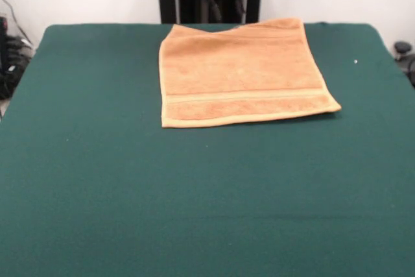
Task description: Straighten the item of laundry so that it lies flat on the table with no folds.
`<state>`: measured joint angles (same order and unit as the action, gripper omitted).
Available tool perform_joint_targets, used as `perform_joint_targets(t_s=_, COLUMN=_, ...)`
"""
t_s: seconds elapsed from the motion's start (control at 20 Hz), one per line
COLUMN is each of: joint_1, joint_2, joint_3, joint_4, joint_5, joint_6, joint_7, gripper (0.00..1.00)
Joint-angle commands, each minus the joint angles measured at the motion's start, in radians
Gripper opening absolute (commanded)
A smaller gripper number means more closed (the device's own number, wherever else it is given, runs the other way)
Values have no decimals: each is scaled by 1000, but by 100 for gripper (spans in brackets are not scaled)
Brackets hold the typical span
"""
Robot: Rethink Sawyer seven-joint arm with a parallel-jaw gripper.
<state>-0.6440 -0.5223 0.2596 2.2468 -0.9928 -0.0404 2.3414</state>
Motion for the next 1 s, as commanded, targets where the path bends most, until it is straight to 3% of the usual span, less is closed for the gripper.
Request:
perform_joint_targets(t_s=0.05, joint_1=225, joint_2=98, joint_3=-362, joint_4=-279, joint_5=84, joint_6=-401, joint_7=-58, gripper=100)
perform_joint_targets(t_s=0.25, joint_1=239, joint_2=106, joint_3=-384, joint_4=-282, joint_5=87, joint_6=-413, joint_7=-70, gripper=100)
perform_joint_targets(t_s=0.45, joint_1=228, joint_2=70, joint_3=-348, joint_4=-274, joint_5=33, joint_6=-362, joint_7=-39, gripper=100)
perform_joint_targets(t_s=0.55, joint_1=186, joint_2=36, joint_3=-287, joint_4=-260, joint_5=-32, joint_6=-307, joint_7=-18, gripper=100)
perform_joint_targets(t_s=0.8, joint_1=-73, joint_2=5, joint_3=59, joint_4=-177, joint_5=-228, joint_6=-50, joint_7=29, gripper=100)
perform_joint_targets(t_s=1.0, joint_1=-207, joint_2=25, joint_3=191, joint_4=-134, joint_5=-229, joint_6=56, joint_7=-39, gripper=100)
